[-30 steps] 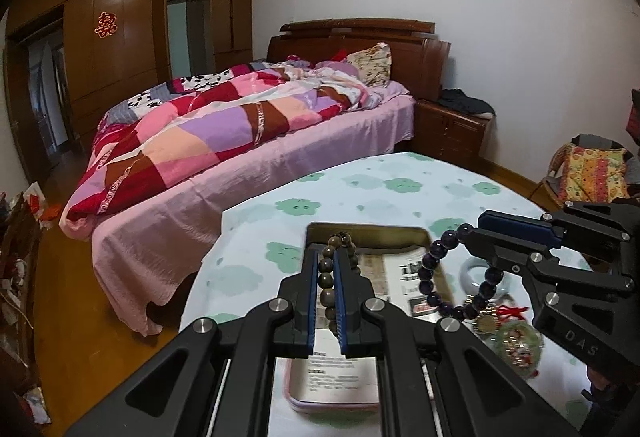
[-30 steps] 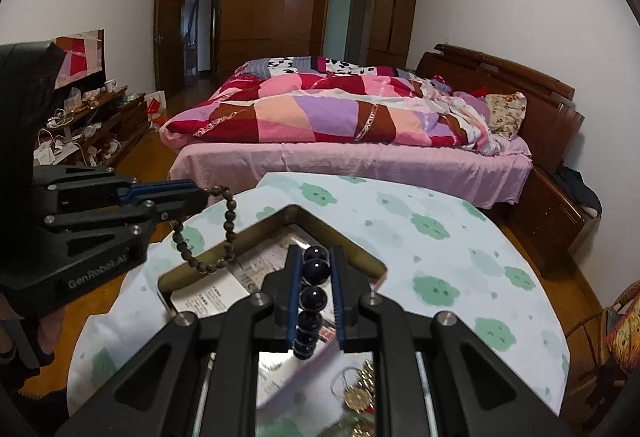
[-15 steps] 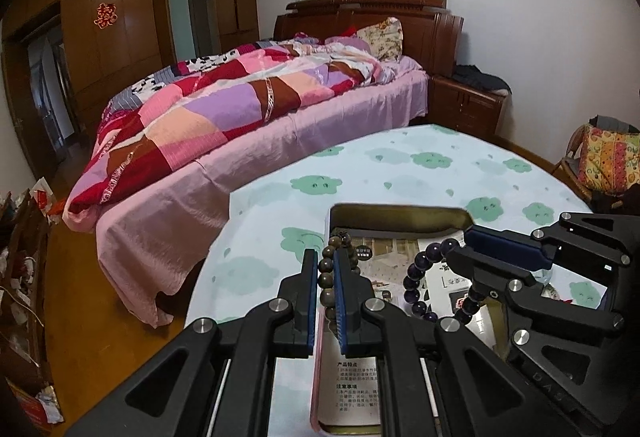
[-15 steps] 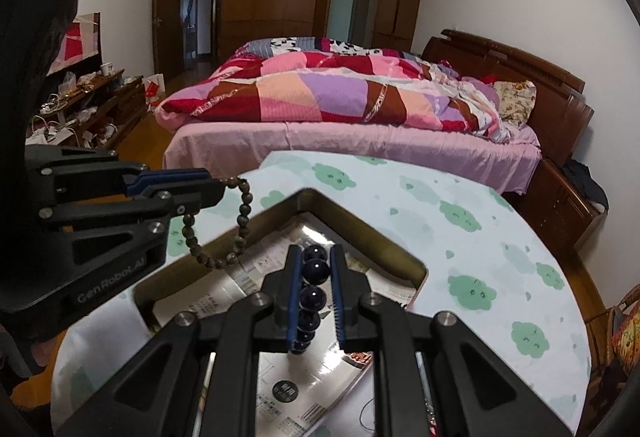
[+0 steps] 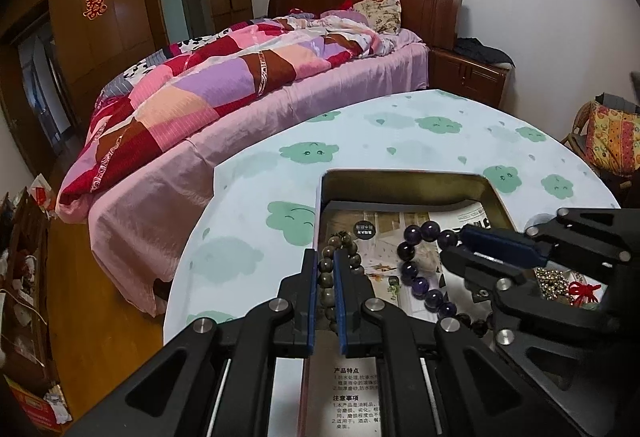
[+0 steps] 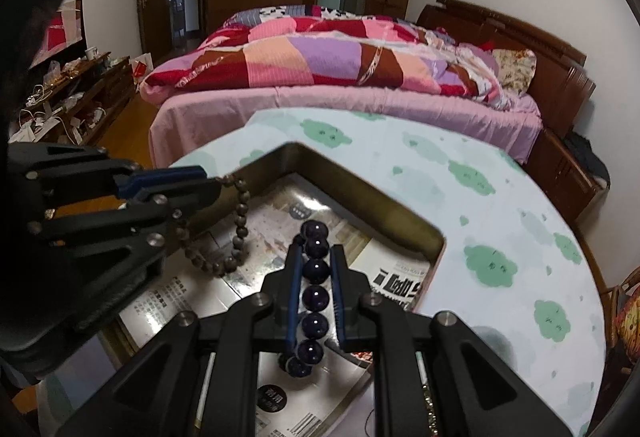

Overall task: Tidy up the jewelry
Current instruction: 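Carry both bead bracelets into the tin box and open both tools, then move both tools back from the tin to the jewelry pile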

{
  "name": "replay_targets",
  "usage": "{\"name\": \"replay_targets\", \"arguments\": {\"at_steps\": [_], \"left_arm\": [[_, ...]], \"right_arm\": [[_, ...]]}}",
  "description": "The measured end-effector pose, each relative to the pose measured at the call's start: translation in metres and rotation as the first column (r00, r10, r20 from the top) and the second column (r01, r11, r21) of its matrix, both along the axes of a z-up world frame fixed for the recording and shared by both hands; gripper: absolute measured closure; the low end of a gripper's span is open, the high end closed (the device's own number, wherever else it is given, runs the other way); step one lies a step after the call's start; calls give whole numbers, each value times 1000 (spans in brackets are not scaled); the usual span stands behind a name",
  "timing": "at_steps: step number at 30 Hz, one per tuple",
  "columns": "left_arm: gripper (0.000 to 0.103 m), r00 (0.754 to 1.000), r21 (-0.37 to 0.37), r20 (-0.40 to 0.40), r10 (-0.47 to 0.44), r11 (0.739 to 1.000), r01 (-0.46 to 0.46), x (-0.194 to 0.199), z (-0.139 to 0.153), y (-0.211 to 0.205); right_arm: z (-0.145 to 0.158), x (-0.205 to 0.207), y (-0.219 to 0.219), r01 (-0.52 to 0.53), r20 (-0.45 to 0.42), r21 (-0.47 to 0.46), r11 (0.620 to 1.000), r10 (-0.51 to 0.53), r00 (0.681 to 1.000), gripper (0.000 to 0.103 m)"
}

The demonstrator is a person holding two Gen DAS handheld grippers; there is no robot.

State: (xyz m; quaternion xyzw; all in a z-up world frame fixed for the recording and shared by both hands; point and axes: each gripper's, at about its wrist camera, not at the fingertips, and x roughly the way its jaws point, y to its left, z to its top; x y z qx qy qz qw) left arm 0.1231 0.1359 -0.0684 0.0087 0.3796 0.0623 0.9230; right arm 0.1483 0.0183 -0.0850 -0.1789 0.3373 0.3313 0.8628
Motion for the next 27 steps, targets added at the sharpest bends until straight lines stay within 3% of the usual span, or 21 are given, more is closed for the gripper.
{"name": "replay_targets", "arguments": {"at_steps": [10,13,14,15,16,20,27], "left_arm": [[95,1000,56,-5,-17,998,17,5,-3,-8],[85,1000,63,-9,-13,998,13,5,-2,-10],[66,1000,64,-10,-6,998,6,4,-2,-10],[54,1000,76,1,14,997,-14,2,-1,-10],[51,1000,85,13,25,996,-26,1,1,-9],[48,999,42,31,23,999,-24,-6,5,-5],[47,998,7,29,56,998,-56,-17,-1,-10]], "right_arm": [[-16,11,-6,19,-79,-14,1000,-20,997,86],[-13,10,-9,26,-78,7,1000,-25,997,85],[-11,9,-10,28,-77,14,1000,-27,997,77],[-9,10,-11,30,-76,20,999,-28,997,65],[-7,10,-13,37,-70,22,999,-35,997,63],[4,12,-29,61,-74,70,996,-56,996,51],[19,10,-60,119,-68,124,985,-112,991,44]]}}
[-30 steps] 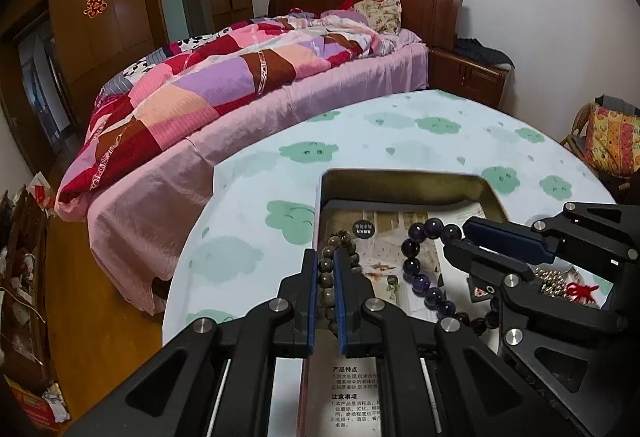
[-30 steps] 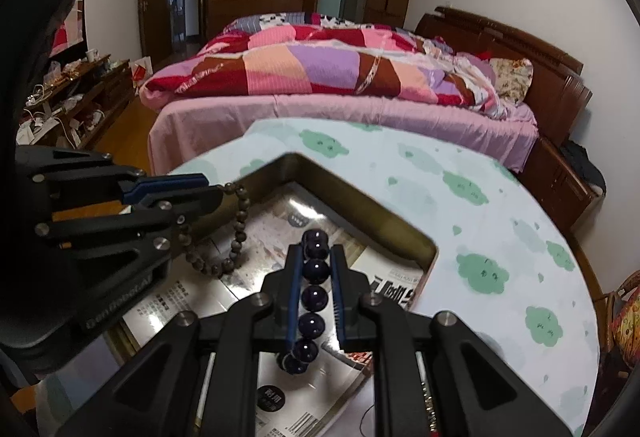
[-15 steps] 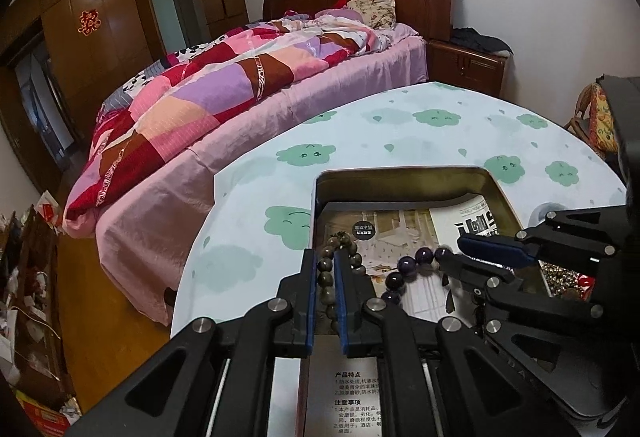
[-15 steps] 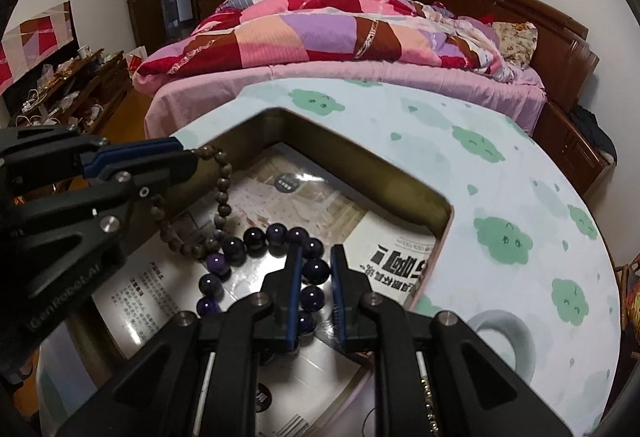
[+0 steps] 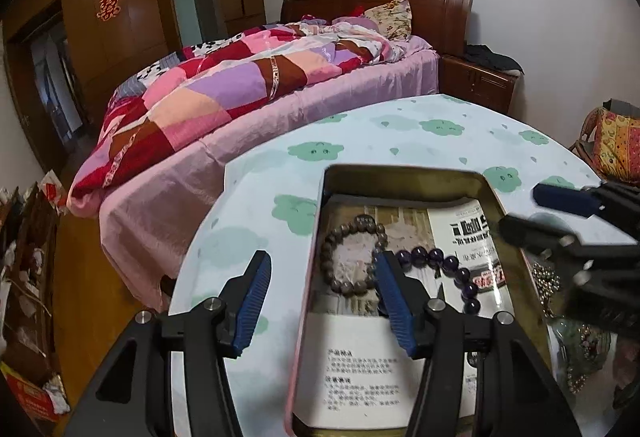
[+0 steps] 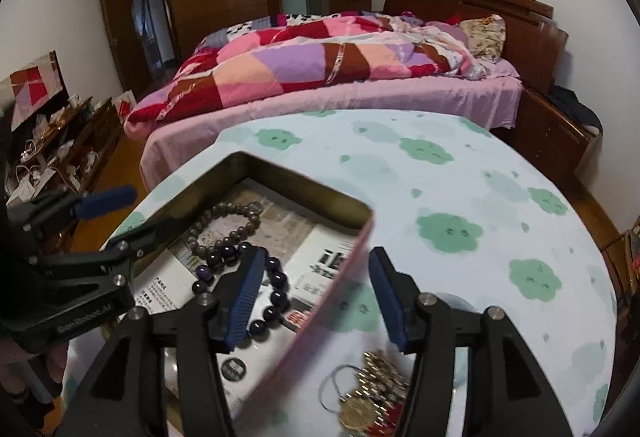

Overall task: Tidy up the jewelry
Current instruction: 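Move both tools back from the tin to the jewelry pile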

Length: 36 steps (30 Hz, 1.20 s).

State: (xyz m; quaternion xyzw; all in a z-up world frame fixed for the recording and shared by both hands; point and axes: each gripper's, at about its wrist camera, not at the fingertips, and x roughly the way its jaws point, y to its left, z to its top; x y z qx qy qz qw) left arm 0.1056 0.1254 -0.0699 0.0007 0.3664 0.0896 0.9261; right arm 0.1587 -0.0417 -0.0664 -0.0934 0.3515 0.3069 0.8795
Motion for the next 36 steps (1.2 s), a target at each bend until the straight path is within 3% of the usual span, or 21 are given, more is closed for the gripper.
{"name": "replay_targets", "arguments": {"at_steps": [11,17,23,32,34,36], "left_arm": [[47,999,-34,45,5,999,-4,-42,7,-33],[47,997,-57,45,-62,996,65,-54,3,-66],[47,987,-62,62,-147,987,151,-61,5,-96],[47,962,-5,33,-273,962,273,-49,-1,-142],[50,955,6,19,-297,955,297,-46,-5,-151],[66,947,-7,-13,-321,947,321,-40,-11,-158]], "right_arm": [[5,-17,-83,102,-3,40,994,-102,995,39],[-13,-34,-126,154,-35,28,988,-153,988,39],[-27,-42,-141,174,-30,7,985,-174,984,39],[-40,-52,-159,182,-1,-14,983,-182,983,39],[-42,-56,-162,180,4,-14,984,-180,984,39],[-44,-56,-164,182,5,-9,983,-182,983,39]]}}
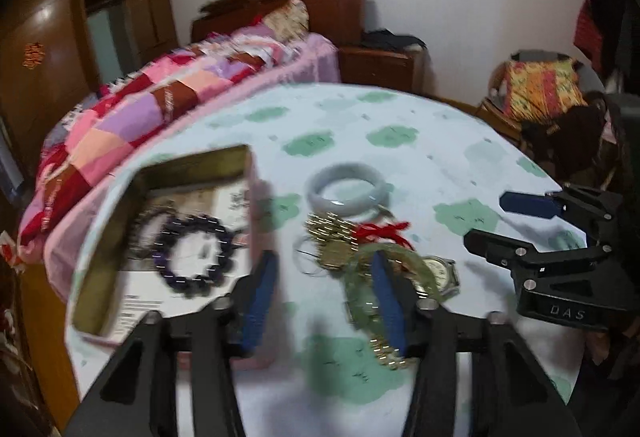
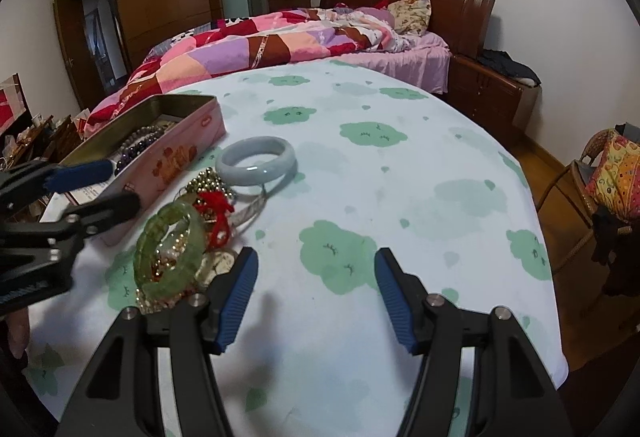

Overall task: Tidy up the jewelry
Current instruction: 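Move both tools back from the tin to the jewelry pile, then grasp the green jade bangle with the left tool while the right tool grasps the white jade bangle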

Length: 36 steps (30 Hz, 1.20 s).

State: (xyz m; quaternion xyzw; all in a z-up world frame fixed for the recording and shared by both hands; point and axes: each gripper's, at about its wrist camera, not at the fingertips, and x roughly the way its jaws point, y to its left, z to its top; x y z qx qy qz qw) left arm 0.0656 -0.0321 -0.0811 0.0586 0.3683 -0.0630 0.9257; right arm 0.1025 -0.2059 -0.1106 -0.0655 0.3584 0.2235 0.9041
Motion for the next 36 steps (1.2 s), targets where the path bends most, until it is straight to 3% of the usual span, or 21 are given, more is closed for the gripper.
{"name": "replay_targets", "arguments": {"at_steps": [4,5,6,18,25,36], "left_arm": [[80,997,-7,-73,-18,1000,18,11,-16,-6],[93,996,-14,-83,-23,1000,22,12,-18,-6],[97,995,-24,-90,-30,999,28,12,-18,-6],[98,999,-120,48,4,993,2,-20,31,18],[98,996,-138,69,63,989,-53,-20,36,37],[98,988,-154,91,122,982,-107,-16,44,64]], "right_arm": [[1,1,-3,4,1,21,1000,-4,1000,39],[1,0,-3,2,6,23,1000,-2,1000,39],[2,-1,-3,2,11,25,1000,-3,1000,39],[3,0,-4,12,14,30,999,-12,1000,39],[13,13,8,-3,25,26,1000,2,1000,39],[26,74,58,-39,-31,-22,999,38,999,56]]}}
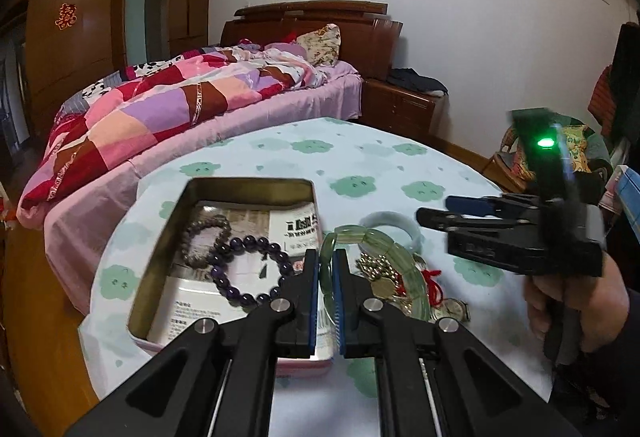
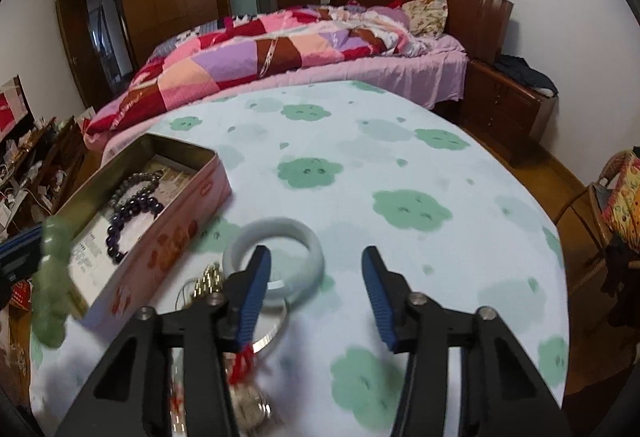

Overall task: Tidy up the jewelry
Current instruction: 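Grasp the green jade bangle with the left tool while the right tool grasps the white jade bangle, then carry both jade bangles into the tin box and open both tools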

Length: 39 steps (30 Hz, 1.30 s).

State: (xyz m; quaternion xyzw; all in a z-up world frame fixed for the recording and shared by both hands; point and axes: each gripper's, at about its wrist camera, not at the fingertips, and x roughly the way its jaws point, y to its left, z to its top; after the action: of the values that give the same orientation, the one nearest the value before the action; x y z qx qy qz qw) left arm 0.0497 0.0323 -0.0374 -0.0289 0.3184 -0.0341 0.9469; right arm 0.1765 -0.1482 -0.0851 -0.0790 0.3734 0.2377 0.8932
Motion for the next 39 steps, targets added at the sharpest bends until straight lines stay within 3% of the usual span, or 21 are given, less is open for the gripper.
{"name": "replay_targets", "arguments": {"at_steps": [3,10,15,25,30,39], "left_arm": [[98,1000,0,7,7,1000,-7,4,2,6],[98,999,-9,12,37,999,-37,10,2,21],[98,998,-23,12,67,998,-67,10,3,34],[98,997,-28,3,80,996,-80,11,1,42],[98,996,-33,-5,94,995,-94,10,-3,47],[98,992,-45,1,125,991,-125,9,0,59]], "right_arm": [[-11,12,14,-1,-25,-48,999,0,1000,63],[-29,21,24,-10,-80,-117,993,1,997,67],[-28,18,27,-49,-100,-130,990,36,994,83],[-33,22,33,-60,-123,-130,990,44,991,81],[-27,18,26,-52,-108,-77,996,44,993,88],[-7,0,18,-60,-34,24,998,61,998,89]]}}
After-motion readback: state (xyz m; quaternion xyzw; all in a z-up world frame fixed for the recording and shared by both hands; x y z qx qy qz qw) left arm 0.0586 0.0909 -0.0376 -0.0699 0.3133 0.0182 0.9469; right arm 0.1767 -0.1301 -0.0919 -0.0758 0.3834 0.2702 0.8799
